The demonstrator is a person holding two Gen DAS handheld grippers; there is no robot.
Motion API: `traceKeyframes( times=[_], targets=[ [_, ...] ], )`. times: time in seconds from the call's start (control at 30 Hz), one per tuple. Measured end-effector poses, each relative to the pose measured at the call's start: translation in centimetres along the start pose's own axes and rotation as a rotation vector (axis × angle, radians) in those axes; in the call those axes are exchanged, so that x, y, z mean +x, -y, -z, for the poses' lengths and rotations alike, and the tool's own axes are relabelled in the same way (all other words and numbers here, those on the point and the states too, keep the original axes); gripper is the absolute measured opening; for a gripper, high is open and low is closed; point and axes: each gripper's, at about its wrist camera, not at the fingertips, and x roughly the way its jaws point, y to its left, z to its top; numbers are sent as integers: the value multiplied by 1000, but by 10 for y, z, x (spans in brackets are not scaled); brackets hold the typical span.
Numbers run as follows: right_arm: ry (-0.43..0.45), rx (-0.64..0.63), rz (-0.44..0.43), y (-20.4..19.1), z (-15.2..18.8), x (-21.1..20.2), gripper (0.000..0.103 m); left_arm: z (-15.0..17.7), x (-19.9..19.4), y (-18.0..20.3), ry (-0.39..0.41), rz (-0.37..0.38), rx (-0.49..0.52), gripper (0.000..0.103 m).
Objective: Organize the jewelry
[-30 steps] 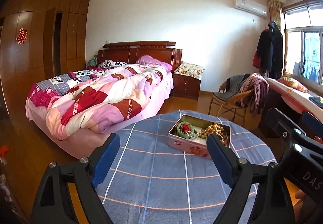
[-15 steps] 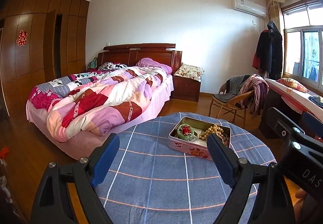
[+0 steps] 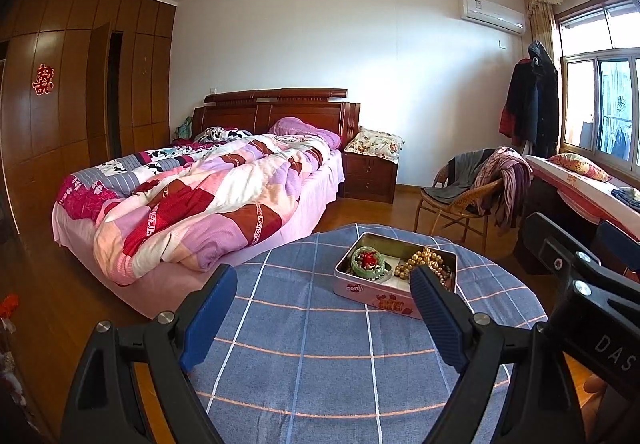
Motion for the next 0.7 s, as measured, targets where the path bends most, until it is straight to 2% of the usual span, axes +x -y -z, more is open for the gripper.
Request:
traceKeyframes(
  times=[0.3, 0.4, 0.5, 0.53, 0.7],
  targets=[
    [1, -2, 3, -1, 0, 0, 103, 1, 0, 3, 8, 3, 8, 88],
    [0, -2, 3, -1, 0, 0, 103, 2, -3, 3, 32, -30, 13, 88],
    [-2, -2, 3, -1, 0, 0, 103, 2, -3, -1, 39, -1, -6, 88],
    [-2, -1, 4, 0, 0, 0, 103, 2, -2, 0, 22, 26, -2, 88],
    [-32, -6, 25, 2, 2, 7, 103, 4, 5, 0, -11, 16, -1, 88]
  ],
)
